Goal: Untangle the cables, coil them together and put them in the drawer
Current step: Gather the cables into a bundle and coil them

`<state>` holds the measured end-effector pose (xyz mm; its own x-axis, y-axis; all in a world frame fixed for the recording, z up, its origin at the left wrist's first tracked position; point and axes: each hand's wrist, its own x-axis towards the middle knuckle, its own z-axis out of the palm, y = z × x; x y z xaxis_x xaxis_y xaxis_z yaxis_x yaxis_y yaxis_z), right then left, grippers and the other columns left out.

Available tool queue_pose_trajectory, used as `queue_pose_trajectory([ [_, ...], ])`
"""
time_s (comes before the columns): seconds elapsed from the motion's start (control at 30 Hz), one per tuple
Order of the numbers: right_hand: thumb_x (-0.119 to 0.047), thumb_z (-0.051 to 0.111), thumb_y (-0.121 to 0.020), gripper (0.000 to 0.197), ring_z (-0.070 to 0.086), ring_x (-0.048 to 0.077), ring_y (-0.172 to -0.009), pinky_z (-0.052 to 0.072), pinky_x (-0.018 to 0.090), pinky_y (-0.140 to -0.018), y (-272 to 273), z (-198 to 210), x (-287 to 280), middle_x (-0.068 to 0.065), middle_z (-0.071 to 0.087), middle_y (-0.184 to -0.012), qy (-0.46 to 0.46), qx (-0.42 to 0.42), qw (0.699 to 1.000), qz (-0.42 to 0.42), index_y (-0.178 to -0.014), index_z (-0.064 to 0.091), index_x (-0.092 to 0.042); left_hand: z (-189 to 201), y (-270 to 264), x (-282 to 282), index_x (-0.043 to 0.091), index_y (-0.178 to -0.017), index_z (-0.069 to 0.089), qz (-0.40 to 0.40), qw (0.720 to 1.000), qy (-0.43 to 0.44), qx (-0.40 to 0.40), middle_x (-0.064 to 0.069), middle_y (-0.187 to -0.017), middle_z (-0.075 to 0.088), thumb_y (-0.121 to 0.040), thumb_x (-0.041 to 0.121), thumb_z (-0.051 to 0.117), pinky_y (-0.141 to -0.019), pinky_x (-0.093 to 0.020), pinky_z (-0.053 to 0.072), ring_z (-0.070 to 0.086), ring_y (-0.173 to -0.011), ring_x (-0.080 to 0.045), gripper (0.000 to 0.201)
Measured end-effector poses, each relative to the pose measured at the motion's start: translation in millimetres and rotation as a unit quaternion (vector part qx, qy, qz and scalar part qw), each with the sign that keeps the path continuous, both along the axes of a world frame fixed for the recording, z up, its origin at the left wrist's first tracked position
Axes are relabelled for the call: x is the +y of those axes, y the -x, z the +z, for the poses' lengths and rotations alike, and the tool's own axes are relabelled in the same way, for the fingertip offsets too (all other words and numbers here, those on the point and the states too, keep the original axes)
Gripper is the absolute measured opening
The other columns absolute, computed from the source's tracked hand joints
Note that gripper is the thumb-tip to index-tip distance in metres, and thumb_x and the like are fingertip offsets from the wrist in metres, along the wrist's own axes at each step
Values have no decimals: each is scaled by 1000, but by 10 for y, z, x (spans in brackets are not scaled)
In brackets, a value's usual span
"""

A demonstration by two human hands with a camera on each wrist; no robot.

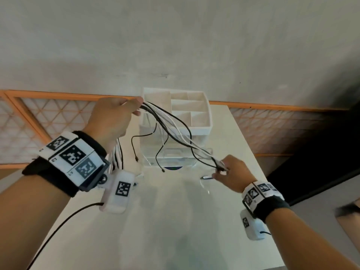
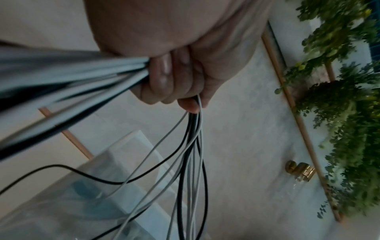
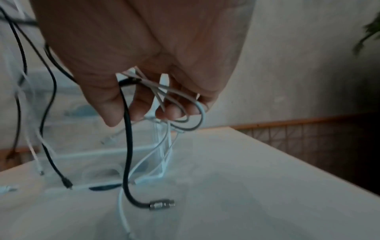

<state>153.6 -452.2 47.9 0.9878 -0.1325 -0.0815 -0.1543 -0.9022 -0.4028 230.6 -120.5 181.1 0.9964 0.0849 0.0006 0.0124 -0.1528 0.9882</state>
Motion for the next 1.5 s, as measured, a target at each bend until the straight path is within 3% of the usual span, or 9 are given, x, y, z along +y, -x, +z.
queue_pose_trajectory([
  [0.23, -56, 46, -96, 39, 44, 19, -132, 30, 50, -107, 27, -230, -38, -8, 59, -130, 123, 162, 978, -50, -130, 52, -39, -132, 167, -166, 19, -56, 66, -12, 1000, -15, -4, 0, -49, 30, -86, 44, 69, -48, -24, 19, 22, -38, -15, 40],
  [0.37, -59, 44, -94, 34, 27, 37, -146, 28, 63, -113, -117, -3, -90, 5, 19, -164, 38, 115, 990, -67, -125, 56, -53, -210, 239, -194, 18, -58, 66, -9, 999, -34, -13, 11, -36, 35, -88, 45, 65, -50, -30, 20, 26, -43, -16, 40],
  [0.5, -88, 39, -70, 75, 49, 39, -132, 37, 57, -111, -135, 56, -292, 8, 47, -147, 67, 147, 981, -108, -137, 34, -57, -70, 223, -184, 21, -59, 66, 40, 998, 3, -49, 9, -40, 36, -87, 47, 66, -54, -28, 23, 26, -42, -12, 39],
  [0.57, -72, 35, -88, 63, 54, 35, -126, 42, 46, -107, -43, -138, -391, 9, 57, -139, 120, 236, 961, -76, -139, 45, -36, 48, 189, -144, 20, -61, 64, 56, 996, 38, -63, 9, -40, 31, -85, 48, 67, -49, -24, 20, 22, -35, -12, 37],
  [0.9, -56, 51, -96, 44, 65, 28, -75, 42, 25, -60, -143, -112, -605, 5, 64, -72, 13, 62, 989, -133, -70, 56, -22, -34, 417, -359, 18, -63, 66, 3, 1000, -5, -25, 0, -46, 26, -91, 41, 66, -48, -24, 15, 16, -39, -16, 36],
  [0.97, -45, 68, -89, 23, 70, 27, -91, 48, 21, -72, -167, -17, -601, 8, 70, -94, -34, 71, 988, -130, -99, 66, -25, 14, 445, -363, 11, -71, 65, -6, 1000, 0, -18, 7, -42, 26, -93, 37, 64, -46, -22, 15, 16, -38, -13, 35],
  [1.1, -30, 78, -79, 73, 57, 22, -115, 49, 37, -97, -216, 315, -322, 0, 46, -138, -73, 38, 997, 2, -143, 43, -36, 94, 507, -398, 10, -70, 64, -55, 998, 10, -11, 8, -43, 25, -93, 34, 64, -47, -22, 13, 14, -42, -14, 33],
  [1.33, -17, 60, -92, 15, 49, 3, -52, 37, 12, -55, -275, 841, 538, -11, 60, -65, -200, -122, 955, 181, -86, 66, -30, 189, 547, -519, 10, -69, 64, -106, 994, -2, -23, 8, -44, 24, -92, 34, 65, -46, -23, 14, 14, -44, -14, 33],
  [1.5, -27, 53, -94, 22, 63, 17, -80, 42, 22, -71, -207, 92, 322, 1, 73, -91, -54, 94, 989, 97, -87, 74, -28, 253, 510, -387, 14, -65, 65, -71, 996, 1, -50, 6, -44, 24, -92, 34, 66, -45, -20, 17, 14, -42, -16, 34],
])
